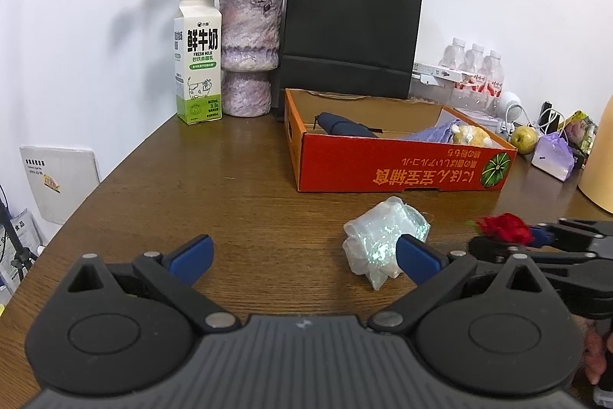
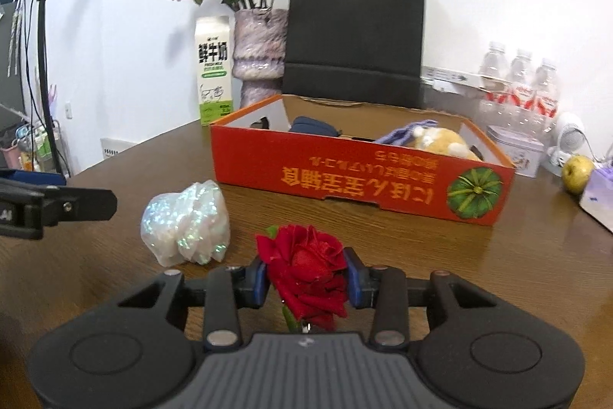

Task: Organize objects
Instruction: 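Grasp the iridescent plastic bag with the left tool while the right tool holds the rose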

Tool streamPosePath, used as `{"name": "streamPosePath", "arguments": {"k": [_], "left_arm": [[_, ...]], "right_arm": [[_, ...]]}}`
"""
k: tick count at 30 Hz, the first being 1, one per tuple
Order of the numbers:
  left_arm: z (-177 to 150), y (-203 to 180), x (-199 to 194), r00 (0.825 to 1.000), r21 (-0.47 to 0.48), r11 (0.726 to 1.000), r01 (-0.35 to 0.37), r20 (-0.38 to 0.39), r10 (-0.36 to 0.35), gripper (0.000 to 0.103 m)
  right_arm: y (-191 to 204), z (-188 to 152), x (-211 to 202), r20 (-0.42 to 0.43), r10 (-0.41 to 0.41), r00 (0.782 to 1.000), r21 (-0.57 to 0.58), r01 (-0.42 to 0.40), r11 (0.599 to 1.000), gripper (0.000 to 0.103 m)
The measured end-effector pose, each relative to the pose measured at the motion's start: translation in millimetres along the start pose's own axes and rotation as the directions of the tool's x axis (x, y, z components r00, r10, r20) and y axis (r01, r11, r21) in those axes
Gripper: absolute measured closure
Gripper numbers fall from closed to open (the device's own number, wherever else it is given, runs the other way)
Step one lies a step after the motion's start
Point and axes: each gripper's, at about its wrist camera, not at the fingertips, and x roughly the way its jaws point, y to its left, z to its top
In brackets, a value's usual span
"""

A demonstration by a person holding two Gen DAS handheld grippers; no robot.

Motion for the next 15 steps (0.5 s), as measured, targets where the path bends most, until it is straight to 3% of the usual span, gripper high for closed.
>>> {"name": "streamPosePath", "arguments": {"k": [15], "left_arm": [[-3.7, -24.5, 6.6, 0.999, 0.0, 1.0, 0.016, -0.033, -0.016, 0.0]], "right_arm": [[-33.9, -15.4, -31.4, 0.037, -0.046, 0.998, 0.02, 0.046, 0.999, 0.066]]}}
